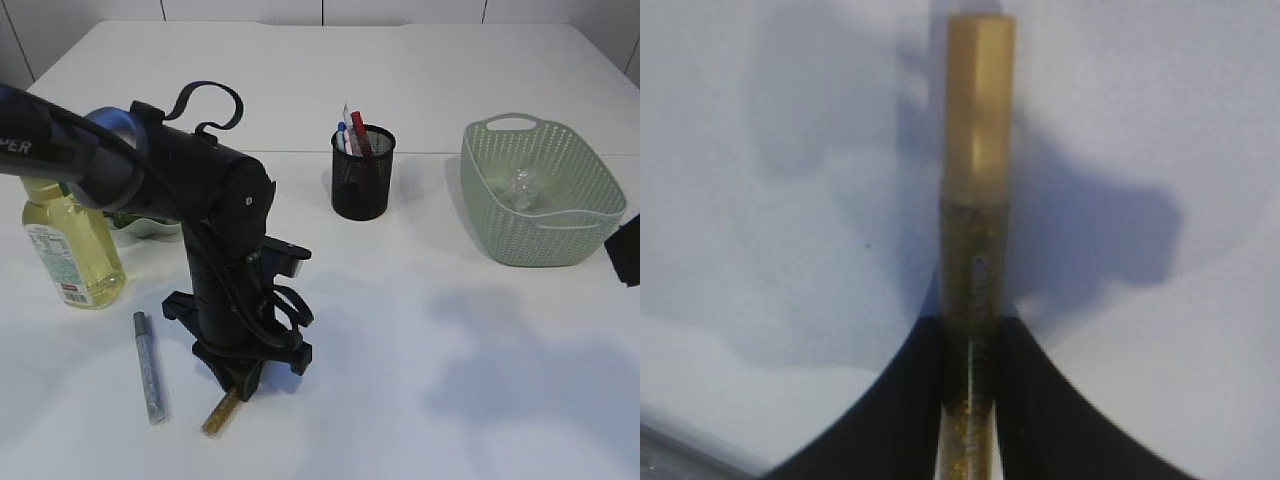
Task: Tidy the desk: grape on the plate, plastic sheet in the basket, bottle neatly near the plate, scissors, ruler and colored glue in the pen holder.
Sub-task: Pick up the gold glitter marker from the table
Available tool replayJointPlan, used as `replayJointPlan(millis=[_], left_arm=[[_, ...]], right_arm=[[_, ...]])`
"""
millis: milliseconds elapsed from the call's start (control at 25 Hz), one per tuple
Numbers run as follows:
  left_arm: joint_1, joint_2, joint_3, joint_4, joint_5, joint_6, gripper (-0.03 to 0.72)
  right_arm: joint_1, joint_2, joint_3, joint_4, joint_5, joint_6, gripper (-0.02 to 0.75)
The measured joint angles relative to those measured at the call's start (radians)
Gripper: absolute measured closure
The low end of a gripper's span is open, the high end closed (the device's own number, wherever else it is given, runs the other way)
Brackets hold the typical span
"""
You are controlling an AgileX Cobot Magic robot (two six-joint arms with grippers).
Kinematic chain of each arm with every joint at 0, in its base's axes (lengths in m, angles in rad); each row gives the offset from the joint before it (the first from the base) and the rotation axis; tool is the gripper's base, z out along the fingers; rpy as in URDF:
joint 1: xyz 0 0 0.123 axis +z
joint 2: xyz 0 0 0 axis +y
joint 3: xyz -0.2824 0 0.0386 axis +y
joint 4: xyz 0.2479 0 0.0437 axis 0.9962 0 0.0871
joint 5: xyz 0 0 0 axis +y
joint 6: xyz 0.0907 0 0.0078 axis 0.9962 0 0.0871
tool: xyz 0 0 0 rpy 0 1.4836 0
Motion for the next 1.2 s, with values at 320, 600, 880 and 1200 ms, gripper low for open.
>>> replayJointPlan(millis=[320, 600, 880, 1200], left_arm=[[0.0, 0.0, 0.0, -0.002, -0.002, 0.0, 0.583], [-0.002, -0.065, 0.058, -0.02, -0.048, 0.0, 0.584], [-0.002, -0.255, 0.146, -0.078, -0.12, 0.0, 0.585], [-0.002, -0.538, 0.372, -0.077, -0.55, -0.006, 0.585]], right_arm=[[0.0, 0.0, 0.0, 0.0, 0.0, 0.0, 0.395], [0.0, 0.0, 0.0, 0.0, 0.0, 0.0, 0.395], [0.0, 0.0, 0.0, 0.0, 0.0, 0.0, 0.395], [0.0, 0.0, 0.0, 0.0, 0.001, 0.0, 0.395]])
